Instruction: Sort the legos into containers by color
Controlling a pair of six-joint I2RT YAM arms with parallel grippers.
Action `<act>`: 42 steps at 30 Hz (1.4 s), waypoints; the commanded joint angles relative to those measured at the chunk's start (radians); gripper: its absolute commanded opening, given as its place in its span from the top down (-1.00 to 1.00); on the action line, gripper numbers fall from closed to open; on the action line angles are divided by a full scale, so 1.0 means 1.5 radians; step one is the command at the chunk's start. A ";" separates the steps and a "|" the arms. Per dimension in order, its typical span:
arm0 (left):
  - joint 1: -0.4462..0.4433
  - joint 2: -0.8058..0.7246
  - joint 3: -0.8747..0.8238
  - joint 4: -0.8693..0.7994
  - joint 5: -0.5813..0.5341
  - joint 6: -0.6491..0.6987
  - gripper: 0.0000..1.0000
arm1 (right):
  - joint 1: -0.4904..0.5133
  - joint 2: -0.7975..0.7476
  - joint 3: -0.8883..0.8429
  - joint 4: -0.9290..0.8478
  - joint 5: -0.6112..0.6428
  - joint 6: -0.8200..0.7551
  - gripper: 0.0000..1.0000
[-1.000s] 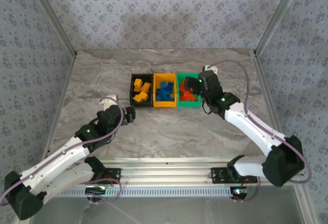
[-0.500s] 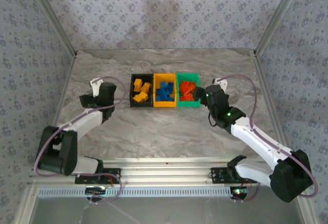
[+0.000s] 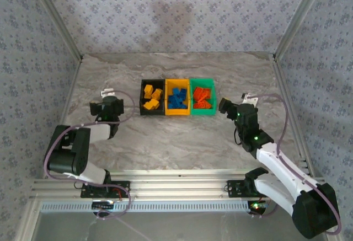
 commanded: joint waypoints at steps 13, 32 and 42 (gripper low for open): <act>0.097 0.010 0.028 0.003 0.301 -0.008 -1.00 | -0.086 -0.033 -0.059 0.126 0.032 -0.201 -0.99; 0.116 0.021 -0.056 0.158 0.311 -0.028 -0.99 | -0.251 0.304 -0.074 0.393 -0.120 -0.292 -0.99; 0.116 0.020 -0.055 0.156 0.312 -0.029 -1.00 | -0.259 0.430 -0.062 0.479 -0.147 -0.296 -1.00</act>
